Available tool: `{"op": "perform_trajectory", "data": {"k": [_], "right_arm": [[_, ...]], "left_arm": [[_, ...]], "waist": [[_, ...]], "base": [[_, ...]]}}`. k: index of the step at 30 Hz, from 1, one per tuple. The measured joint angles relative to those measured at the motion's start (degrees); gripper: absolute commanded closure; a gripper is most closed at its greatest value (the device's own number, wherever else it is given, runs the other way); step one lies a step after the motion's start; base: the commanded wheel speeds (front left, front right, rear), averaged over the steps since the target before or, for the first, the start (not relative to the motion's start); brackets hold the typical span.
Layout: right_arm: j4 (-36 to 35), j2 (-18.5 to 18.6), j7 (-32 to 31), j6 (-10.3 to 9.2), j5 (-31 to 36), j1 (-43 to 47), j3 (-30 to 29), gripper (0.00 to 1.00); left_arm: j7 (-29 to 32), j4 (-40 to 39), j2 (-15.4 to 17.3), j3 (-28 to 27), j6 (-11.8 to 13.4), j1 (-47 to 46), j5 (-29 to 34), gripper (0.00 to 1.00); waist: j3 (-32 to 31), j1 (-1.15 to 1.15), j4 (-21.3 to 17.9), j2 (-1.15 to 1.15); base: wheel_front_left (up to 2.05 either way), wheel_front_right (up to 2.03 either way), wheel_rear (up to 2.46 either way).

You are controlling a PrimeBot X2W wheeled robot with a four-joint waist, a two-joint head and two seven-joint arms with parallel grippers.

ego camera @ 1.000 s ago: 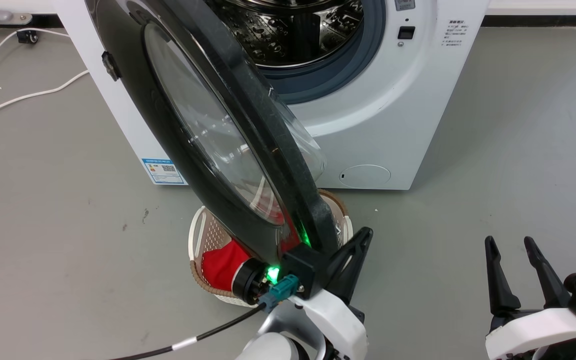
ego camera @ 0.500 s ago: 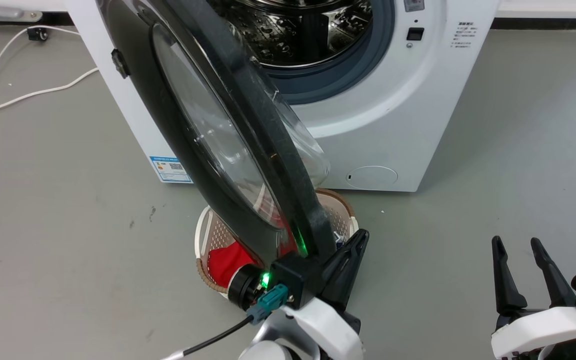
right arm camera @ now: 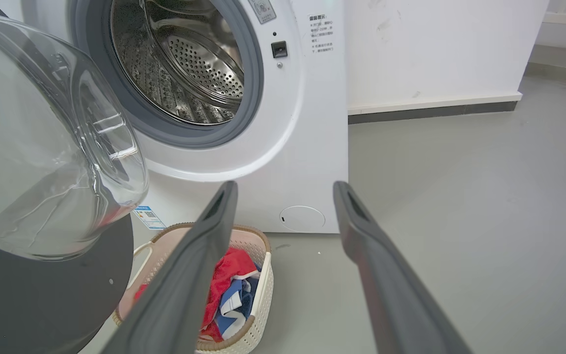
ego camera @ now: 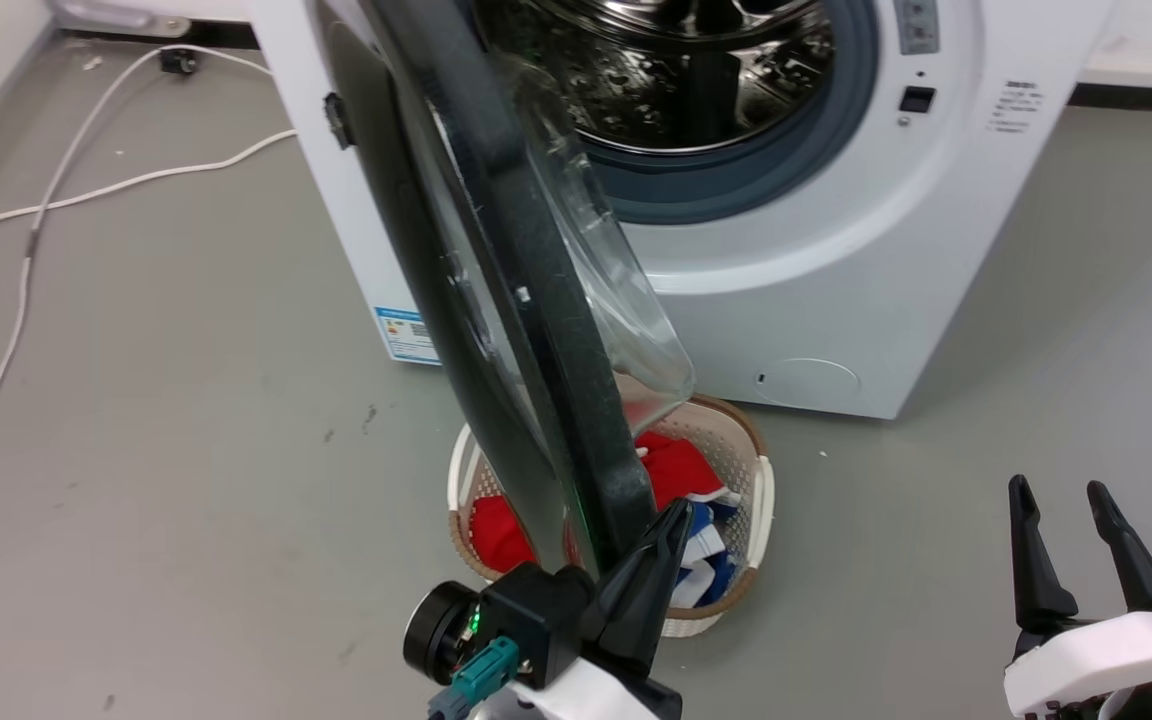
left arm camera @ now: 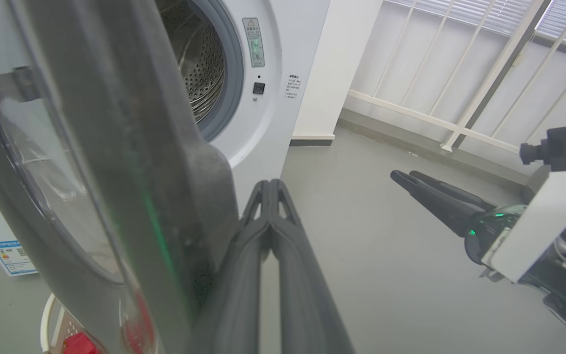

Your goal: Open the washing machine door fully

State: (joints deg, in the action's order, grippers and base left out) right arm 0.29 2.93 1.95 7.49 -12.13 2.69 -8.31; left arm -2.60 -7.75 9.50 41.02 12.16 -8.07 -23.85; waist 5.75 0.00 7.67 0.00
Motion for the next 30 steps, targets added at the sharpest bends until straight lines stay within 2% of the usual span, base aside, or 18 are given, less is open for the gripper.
{"op": "perform_trajectory", "data": {"k": [15,26,30], "right_arm": [[-1.3,0.0,-1.2,0.0,0.6,0.3,-0.5,0.0],[-2.0,0.0,-1.9,0.0,1.6,0.2,-1.6,0.0],[-2.4,0.0,-2.4,0.0,1.8,0.1,-1.7,0.0]], "left_arm": [[0.4,-4.8,1.5,-0.9,3.1,4.2,-0.1,1.0],[-2.3,-4.6,3.6,-7.9,7.6,8.0,-2.7,1.0],[-4.0,-4.2,4.8,-11.4,8.2,8.3,-3.9,1.0]], "waist": [[0.1,0.0,9.9,0.0],[1.7,0.0,16.3,0.0],[2.5,0.0,17.9,0.0]], "base": [[0.0,0.0,0.0],[0.0,0.0,0.0],[0.0,0.0,0.0]]}}
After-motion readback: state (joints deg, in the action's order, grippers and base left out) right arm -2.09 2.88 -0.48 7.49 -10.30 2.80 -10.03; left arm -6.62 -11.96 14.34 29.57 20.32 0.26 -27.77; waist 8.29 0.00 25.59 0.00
